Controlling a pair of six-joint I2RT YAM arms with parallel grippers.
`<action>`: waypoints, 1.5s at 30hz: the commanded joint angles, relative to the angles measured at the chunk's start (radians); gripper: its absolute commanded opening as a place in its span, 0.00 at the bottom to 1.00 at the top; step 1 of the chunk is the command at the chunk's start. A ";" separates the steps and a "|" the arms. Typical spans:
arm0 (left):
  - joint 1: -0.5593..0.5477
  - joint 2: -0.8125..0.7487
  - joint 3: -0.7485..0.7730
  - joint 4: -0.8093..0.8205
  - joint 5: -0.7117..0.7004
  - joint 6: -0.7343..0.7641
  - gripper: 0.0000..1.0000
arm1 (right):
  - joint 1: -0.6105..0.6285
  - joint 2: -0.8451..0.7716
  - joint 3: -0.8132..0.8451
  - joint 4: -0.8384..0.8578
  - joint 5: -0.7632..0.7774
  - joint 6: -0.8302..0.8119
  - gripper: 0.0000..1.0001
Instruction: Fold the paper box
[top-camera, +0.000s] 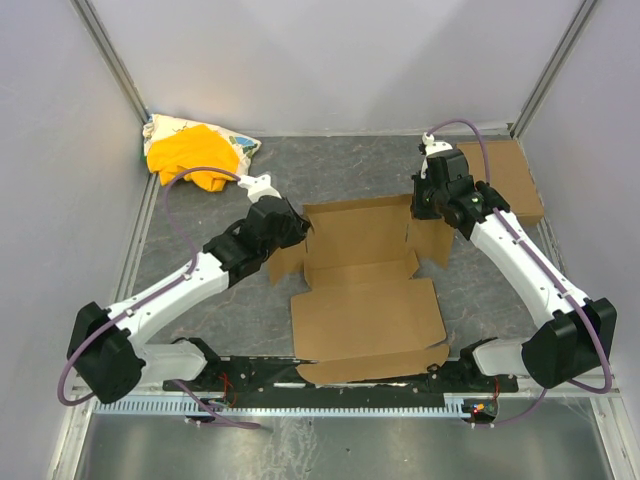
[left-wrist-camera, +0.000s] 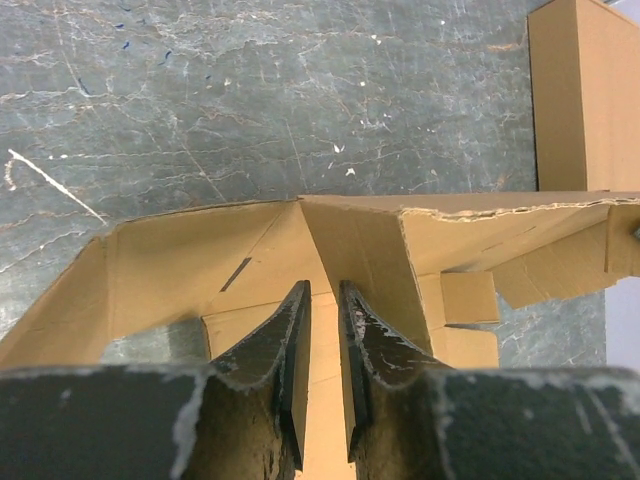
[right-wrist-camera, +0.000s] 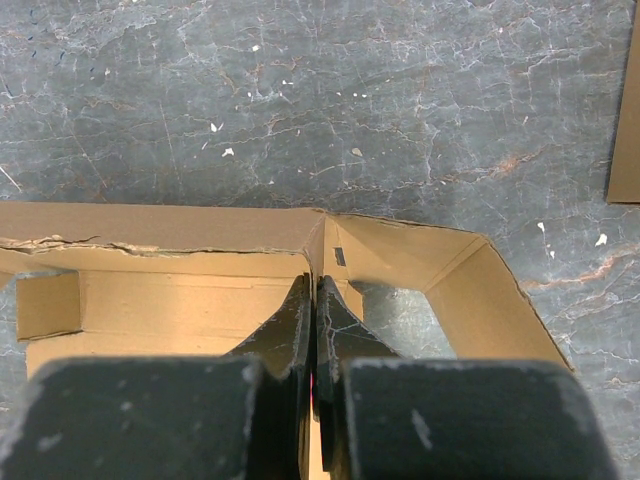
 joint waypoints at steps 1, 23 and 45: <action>-0.015 0.025 0.063 0.076 0.010 0.006 0.24 | 0.004 -0.018 -0.014 -0.022 -0.025 -0.001 0.02; -0.060 0.085 0.143 0.100 -0.045 0.014 0.25 | 0.006 -0.024 -0.031 -0.021 -0.032 -0.007 0.02; -0.073 -0.102 0.198 0.071 0.157 0.633 0.57 | 0.004 -0.091 -0.147 0.093 -0.061 -0.103 0.03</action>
